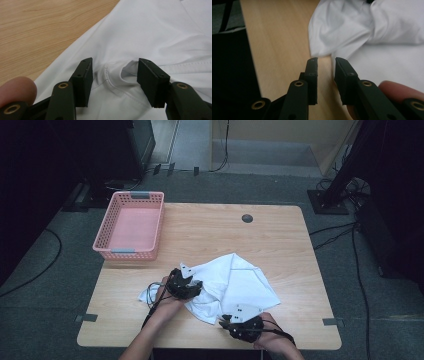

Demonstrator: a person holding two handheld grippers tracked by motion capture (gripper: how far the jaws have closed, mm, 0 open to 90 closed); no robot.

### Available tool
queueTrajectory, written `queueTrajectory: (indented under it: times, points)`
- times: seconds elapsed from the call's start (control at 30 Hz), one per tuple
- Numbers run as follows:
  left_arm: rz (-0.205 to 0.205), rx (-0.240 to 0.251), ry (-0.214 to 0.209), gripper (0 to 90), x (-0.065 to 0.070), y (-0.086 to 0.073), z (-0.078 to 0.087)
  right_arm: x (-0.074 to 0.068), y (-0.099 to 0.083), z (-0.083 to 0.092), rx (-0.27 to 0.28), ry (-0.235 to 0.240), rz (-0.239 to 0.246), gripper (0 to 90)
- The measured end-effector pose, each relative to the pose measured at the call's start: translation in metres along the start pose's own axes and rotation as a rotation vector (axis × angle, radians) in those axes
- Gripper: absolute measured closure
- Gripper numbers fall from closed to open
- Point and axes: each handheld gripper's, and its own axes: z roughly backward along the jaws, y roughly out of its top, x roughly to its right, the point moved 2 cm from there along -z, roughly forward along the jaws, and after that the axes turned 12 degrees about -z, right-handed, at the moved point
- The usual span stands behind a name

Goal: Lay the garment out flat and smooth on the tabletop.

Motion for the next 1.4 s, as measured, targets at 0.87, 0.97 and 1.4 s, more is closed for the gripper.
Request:
queueTrajectory:
  times: [0.87,0.97,1.4]
  points:
    - [-0.029,-0.028,-0.064,50.1,-0.021,-0.004,0.013,0.05,0.021,-0.01,0.117,-0.198,-0.346,54.4]
    - [-0.034,-0.024,-0.028,52.3,-0.016,-0.002,0.015,0.038,0.025,-0.011,0.123,-0.168,-0.324,53.9]
    - [-0.03,-0.034,-0.061,28.8,0.043,-0.026,0.045,0.079,0.028,-0.009,0.173,-0.349,-0.387,45.1]
